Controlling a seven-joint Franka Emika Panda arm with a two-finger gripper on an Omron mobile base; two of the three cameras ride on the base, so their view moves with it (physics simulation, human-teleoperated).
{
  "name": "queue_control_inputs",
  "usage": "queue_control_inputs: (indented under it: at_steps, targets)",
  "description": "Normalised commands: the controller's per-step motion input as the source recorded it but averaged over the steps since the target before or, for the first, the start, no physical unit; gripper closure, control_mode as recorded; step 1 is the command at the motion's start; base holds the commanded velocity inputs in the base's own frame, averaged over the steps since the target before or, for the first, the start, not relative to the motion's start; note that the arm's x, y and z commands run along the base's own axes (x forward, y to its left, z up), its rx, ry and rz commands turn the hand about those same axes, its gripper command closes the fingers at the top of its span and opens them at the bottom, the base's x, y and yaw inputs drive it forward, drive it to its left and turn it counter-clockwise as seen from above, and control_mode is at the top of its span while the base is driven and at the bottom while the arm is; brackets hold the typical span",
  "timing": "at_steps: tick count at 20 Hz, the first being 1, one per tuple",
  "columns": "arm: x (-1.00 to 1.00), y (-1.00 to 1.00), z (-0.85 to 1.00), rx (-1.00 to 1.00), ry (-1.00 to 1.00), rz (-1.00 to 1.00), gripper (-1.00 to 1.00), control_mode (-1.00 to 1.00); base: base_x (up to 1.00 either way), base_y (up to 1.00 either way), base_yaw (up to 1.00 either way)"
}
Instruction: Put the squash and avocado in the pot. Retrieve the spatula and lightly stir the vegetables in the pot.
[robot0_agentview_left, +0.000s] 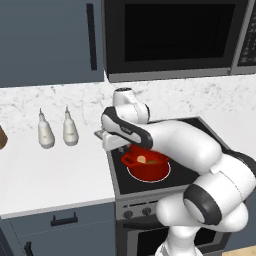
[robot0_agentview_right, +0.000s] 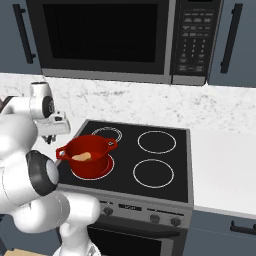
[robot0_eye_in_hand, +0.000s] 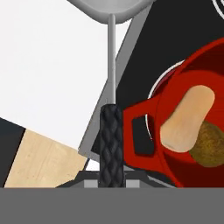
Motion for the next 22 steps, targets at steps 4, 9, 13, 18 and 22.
queue_control_inputs:
  at_steps: [4,9,13,18,22]
  targets:
    - [0.00,-0.38,0.00,0.00,0.00,0.00,1.00,-1.00,0.00,0.00,0.00]
    - [0.00,-0.43,0.00,-0.01,0.00,0.02,1.00,-1.00,0.00,0.00,0.00]
    - [0.00,-0.37,0.00,-0.06,0.00,0.16,1.00,-1.00,0.00,0.00,0.00]
    - [0.00,-0.39,0.00,-0.13,0.00,0.21,1.00,-1.00,0.00,0.00,0.00]
    - [-0.01,-0.38,0.00,-0.08,0.00,0.19,1.00,-1.00,0.00,0.00,0.00]
